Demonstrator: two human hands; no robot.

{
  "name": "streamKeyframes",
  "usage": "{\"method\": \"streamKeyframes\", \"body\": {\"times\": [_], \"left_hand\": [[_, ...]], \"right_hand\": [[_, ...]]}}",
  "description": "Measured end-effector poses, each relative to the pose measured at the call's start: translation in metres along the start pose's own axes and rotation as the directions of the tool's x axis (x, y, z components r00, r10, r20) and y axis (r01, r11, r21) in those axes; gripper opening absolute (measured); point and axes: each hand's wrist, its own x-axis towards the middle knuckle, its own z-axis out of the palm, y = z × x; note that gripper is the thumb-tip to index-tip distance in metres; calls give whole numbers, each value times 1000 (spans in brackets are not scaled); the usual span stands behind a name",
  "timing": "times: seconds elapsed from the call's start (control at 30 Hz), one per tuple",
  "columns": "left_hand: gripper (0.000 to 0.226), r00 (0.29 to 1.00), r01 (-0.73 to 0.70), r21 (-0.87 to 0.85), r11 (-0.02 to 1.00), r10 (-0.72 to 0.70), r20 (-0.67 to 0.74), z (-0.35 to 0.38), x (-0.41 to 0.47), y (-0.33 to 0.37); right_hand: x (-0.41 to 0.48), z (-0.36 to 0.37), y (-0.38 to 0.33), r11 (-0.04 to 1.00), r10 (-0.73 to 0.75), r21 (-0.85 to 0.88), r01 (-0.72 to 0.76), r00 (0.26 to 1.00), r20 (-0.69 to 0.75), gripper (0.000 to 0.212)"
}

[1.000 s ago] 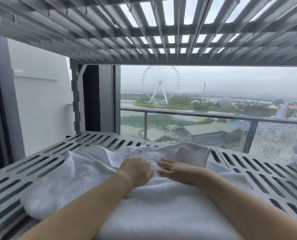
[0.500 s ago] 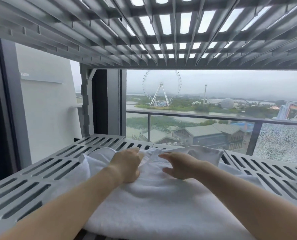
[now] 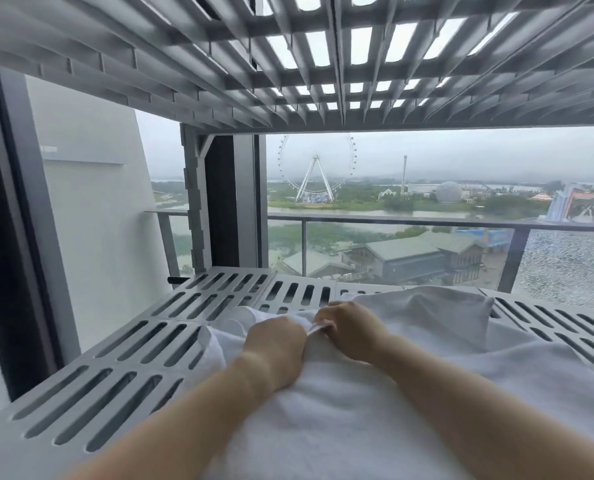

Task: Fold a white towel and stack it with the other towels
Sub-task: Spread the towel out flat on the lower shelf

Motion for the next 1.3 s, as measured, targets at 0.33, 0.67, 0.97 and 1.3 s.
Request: {"method": "streamKeyframes", "body": {"times": [0.33,0.67,0.97,1.3], "left_hand": [[36,987,26,201,979,8,-163,-31,47,-48],[26,975,-196,-84,977,185,-120,17,40,-40],[58,913,-210,-265,941,286,291,42,37,-47],[61,868,-226,-187,956,284,406,38,49,-55]], "right_hand": [[19,-23,-20,983,145,156,-95,925,-352,23],[10,20,-10,966,237,116,-232,971,-36,27],[-1,23,0,974,190,128,-188,982,-3,31],[-61,-24,50,934,357,-87,-346,910,211,46]]}}
